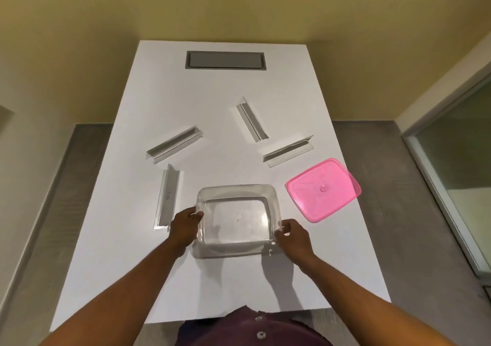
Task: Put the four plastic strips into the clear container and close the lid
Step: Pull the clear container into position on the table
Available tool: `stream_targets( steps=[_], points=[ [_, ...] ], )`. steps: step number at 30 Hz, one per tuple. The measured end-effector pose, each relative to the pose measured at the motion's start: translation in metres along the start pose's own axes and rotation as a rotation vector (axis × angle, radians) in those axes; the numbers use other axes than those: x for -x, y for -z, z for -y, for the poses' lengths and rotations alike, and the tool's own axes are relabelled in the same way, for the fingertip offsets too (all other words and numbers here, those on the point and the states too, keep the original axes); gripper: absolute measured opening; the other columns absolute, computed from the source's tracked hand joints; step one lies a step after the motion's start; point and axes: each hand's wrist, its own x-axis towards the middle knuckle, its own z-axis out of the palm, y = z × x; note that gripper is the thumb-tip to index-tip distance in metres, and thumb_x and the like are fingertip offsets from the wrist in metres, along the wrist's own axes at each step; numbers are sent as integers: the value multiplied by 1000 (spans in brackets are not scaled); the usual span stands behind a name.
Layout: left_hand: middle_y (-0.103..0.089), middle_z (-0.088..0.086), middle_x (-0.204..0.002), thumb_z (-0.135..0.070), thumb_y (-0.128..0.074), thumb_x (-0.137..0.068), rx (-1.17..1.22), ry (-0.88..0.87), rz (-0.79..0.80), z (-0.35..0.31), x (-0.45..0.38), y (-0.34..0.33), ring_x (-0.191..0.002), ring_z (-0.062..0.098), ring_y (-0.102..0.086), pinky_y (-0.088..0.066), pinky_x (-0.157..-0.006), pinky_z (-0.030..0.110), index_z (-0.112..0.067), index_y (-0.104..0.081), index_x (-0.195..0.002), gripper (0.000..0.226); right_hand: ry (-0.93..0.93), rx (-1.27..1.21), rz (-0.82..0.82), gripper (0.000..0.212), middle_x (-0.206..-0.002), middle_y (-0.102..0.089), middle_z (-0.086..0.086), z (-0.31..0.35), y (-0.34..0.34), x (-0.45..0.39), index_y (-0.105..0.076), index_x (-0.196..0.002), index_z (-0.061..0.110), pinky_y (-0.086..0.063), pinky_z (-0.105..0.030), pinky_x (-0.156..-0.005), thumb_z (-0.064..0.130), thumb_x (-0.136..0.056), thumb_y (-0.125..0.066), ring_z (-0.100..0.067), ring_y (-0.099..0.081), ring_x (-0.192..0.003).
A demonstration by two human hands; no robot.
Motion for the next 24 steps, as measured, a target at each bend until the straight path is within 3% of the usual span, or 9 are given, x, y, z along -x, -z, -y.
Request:
stream_targets(
  steps=[2, 4, 7, 9, 11, 13, 16, 20, 24],
  points=[
    [-72, 3, -93, -30, -57, -98, -7, -19, 4, 1, 1, 0, -84, 28, -64, -57, -87, 52, -36, -72, -98, 16, -6, -4, 5, 15, -97, -68, 2, -2, -2, 1, -61, -105, 19, -58, -44, -87, 18, -91, -67, -25, -71, -92],
    [-74, 5, -102, -31, -55, -99, -12, -29, 18, 3, 0, 2, -100, 32, -66, -55, -94, 53, -28, -73, -109, 21, -14, -10, 14, 15, -98, -68, 1, -2, -3, 2, -61, -104, 20, -58, -45, -87, 18, -91, -67, -26, -71, -92],
    [-72, 11, -102, -34, -54, -100, -16, -36, 52, 6, -4, 4, -91, 31, -65, -56, -92, 55, -20, -70, -121, 29, -23, -15, 20, 17, -98, -69, 2, -2, -5, 5, -59, -108, 21, -58, -44, -86, 22, -92, -66, -22, -71, -90],
    [-69, 16, -101, -38, -53, -100, -34, -24, 73, 8, -6, 6, -91, 34, -63, -56, -94, 53, -12, -66, -123, 37, -21, 10, 10, 18, -94, -68, 6, -2, -6, 5, -58, -107, 24, -57, -38, -82, 30, -93, -68, -13, -69, -85],
    [-65, 24, -115, -42, -53, -100, -63, -12, 77, 10, -9, 9, -110, 44, -60, -54, -99, 49, -4, -63, -121, 44, -17, 41, -17, 22, -91, -66, 13, -1, -7, 5, -58, -104, 28, -50, -33, -77, 45, -93, -67, -3, -64, -82],
    [-62, 26, -119, -43, -54, -99, -60, -17, 73, 7, -12, 11, -114, 43, -58, -50, -92, 39, -4, -63, -119, 44, -24, 25, -74, 30, -92, -66, 18, 3, -6, 2, -60, -104, 28, -48, -32, -78, 56, -93, -63, 0, -62, -83],
    [-64, 7, -132, -42, -54, -99, -93, -97, 3, -12, -14, 12, -123, 27, -58, -46, -104, 40, -12, -61, -129, 43, -37, -26, -164, 34, -94, -68, 16, 20, -1, -9, -64, -100, 26, -49, -35, -83, 58, -94, -59, -10, -66, -90],
    [-63, 10, -136, -35, -54, -101, -141, -259, -82, -52, -26, 5, -129, 29, -56, -43, -111, 44, -8, -61, -131, 41, 16, -89, -231, 26, -92, -69, 10, 53, 18, -39, -64, -96, 22, -50, -35, -81, 48, -98, -59, -20, -67, -93],
    [-66, 8, -132, -32, -54, -101, -138, -325, 7, -98, -39, -22, -127, 26, -57, -41, -109, 36, -8, -65, -125, 35, 43, -109, -237, 23, -96, -70, 6, 83, 46, -81, -65, -99, 18, -54, -39, -87, 41, -97, -62, -21, -67, -98]
  ],
)
